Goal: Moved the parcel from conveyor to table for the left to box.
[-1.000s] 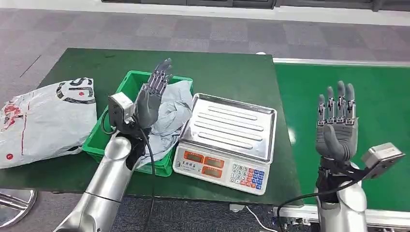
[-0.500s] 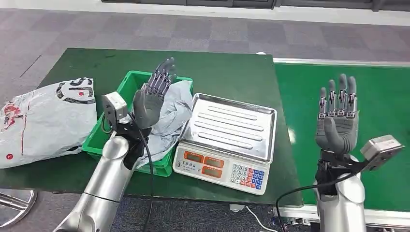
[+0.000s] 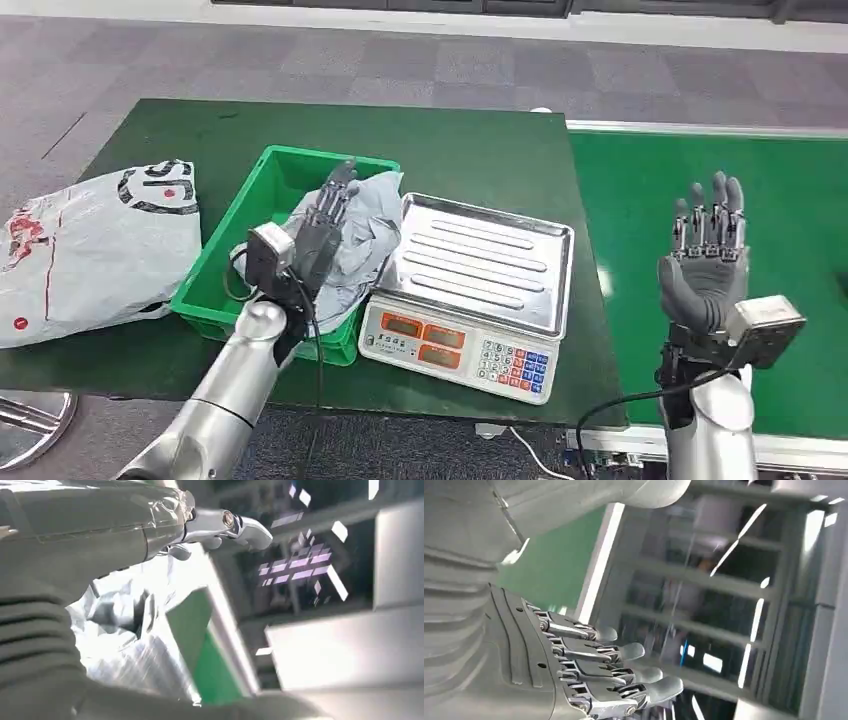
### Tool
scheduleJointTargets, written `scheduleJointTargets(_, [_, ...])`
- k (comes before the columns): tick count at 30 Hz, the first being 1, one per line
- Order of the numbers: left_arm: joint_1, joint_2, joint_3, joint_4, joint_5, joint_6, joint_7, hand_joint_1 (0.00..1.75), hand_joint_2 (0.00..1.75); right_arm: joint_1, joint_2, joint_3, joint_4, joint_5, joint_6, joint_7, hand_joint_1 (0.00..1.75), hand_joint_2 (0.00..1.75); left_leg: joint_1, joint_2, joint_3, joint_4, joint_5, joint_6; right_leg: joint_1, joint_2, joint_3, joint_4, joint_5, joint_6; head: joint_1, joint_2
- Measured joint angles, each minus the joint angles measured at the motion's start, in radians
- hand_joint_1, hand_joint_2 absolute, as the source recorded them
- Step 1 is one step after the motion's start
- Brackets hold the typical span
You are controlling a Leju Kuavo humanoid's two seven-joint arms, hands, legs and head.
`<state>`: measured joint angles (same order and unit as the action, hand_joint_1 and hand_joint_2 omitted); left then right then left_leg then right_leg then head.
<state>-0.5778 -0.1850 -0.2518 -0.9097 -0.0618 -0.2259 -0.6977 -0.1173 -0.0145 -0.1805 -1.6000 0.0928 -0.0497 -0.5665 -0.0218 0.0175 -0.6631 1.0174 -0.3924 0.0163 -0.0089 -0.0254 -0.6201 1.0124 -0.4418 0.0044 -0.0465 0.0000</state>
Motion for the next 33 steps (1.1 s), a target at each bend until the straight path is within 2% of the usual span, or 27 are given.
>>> scheduleJointTargets(8, [-0.037, -0.032, -0.038, 0.128, 0.013, -0.057, -0.003, 0.00, 1.75, 0.077, 0.001, -0.036, -0.051, 0.051, -0.059, 0.015, 0.00, 1.75, 0.000, 0.001, 0.000, 0.000, -0.001, 0.001, 0.000, 0.001, 0.000, 0.000, 0.000, 0.000, 0.000, 0.000])
scheduleJointTargets(33, [-0.077, -0.065, -0.060, 0.209, -0.007, -0.058, -0.005, 0.00, 1.75, 0.100, 0.001, -0.086, -0.050, 0.052, -0.087, 0.049, 0.00, 1.75, 0.000, 0.001, 0.000, 0.000, 0.000, 0.001, 0.000, 0.000, 0.000, 0.000, 0.000, 0.000, 0.000, 0.000])
